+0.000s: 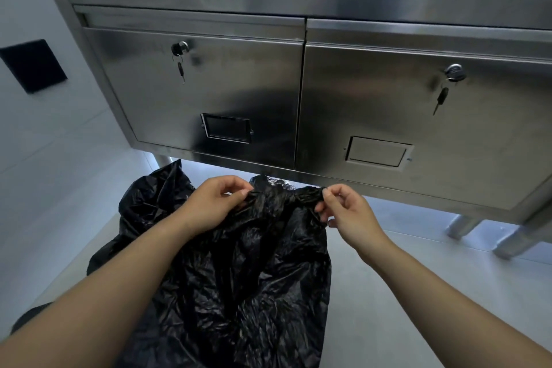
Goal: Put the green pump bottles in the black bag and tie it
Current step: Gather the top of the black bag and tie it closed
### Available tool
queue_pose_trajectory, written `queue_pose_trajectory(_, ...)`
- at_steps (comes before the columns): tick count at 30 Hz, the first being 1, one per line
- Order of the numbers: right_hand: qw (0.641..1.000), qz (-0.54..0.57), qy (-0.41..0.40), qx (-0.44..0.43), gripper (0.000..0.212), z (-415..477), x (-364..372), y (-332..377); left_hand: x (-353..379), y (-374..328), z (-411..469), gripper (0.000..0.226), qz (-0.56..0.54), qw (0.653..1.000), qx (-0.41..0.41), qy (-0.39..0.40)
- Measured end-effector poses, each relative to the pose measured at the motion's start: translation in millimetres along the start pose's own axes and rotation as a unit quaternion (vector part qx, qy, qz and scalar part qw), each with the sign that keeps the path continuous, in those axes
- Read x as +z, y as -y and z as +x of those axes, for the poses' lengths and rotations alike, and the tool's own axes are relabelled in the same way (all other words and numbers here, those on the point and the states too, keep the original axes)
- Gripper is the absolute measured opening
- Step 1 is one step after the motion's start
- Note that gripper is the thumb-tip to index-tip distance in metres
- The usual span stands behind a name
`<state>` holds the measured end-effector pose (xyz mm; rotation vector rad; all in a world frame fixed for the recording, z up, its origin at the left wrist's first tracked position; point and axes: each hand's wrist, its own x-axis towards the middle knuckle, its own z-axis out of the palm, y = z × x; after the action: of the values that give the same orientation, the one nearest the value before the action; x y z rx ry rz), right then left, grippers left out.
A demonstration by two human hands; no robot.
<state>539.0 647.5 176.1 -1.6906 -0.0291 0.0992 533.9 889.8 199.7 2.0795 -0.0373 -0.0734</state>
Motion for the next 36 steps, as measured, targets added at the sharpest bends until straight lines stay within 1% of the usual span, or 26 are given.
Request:
queue_pose_trajectory(3, 0.999, 0.001, -0.002, 0.033, 0.014, 0, 4, -2, 8, -2, 1, 0.016, -0.009, 1.0, -0.006, -0.007)
queue_pose_trajectory(5, 0.999, -0.022, -0.012, 0.023, 0.014, 0, 8, -4, 10, -2, 2, 0.019, -0.018, 1.0, -0.01, -0.006)
queue_pose_trajectory(8, 0.996, -0.081, -0.033, 0.007, 0.016, 0, 14, -4, 14, -2, 1, 0.024, -0.063, 0.997, -0.035, 0.019)
queue_pose_trajectory(10, 0.995, -0.09, -0.047, -0.003, 0.015, 2, 14, -4, 16, -3, -1, 0.024, -0.094, 0.994, -0.05, 0.033)
queue_pose_trajectory(12, 0.994, -0.094, -0.053, -0.016, 0.016, 3, 14, -2, 16, -4, -3, 0.025, -0.112, 0.992, -0.046, 0.033)
queue_pose_trajectory(14, 0.992, -0.106, -0.055, -0.026, 0.017, 3, 13, -1, 15, -6, -4, 0.028, -0.096, 0.994, -0.04, 0.032)
queue_pose_trajectory(15, 0.992, -0.112, -0.055, -0.03, 0.017, 2, 13, 0, 14, -6, -5, 0.025, -0.069, 0.997, -0.028, 0.03)
queue_pose_trajectory(17, 0.991, -0.117, -0.05, -0.036, 0.016, 3, 12, 1, 13, -6, -5, 0.01, -0.013, 1.0, 0.002, 0.027)
queue_pose_trajectory(18, 0.991, -0.118, -0.043, -0.037, 0.016, 3, 11, 1, 13, -6, -5, 0.008, 0.003, 1.0, 0.011, 0.026)
queue_pose_trajectory(24, 0.994, -0.105, 0.003, -0.032, 0.021, -2, -3, 7, 2, -8, -6, 0.006, 0.015, 1.0, 0.017, 0.013)
queue_pose_trajectory(28, 0.995, -0.096, 0.003, -0.04, 0.02, -5, -17, 12, -12, -4, -6, 0.007, 0.018, 1.0, 0.017, -0.015)
queue_pose_trajectory(31, 0.995, -0.088, 0.012, -0.045, 0.018, -7, -20, 11, -17, -2, -4, 0.007, 0.037, 0.999, 0.011, -0.022)
queue_pose_trajectory(34, 0.989, -0.134, 0.052, -0.026, 0.014, -8, -15, 0, -9, 2, -2, 0.008, 0.071, 0.997, 0.011, -0.013)
queue_pose_trajectory(36, 0.982, -0.174, 0.071, 0.002, 0.013, -6, -12, -7, -2, 5, -2, 0.008, 0.071, 0.997, 0.014, -0.007)
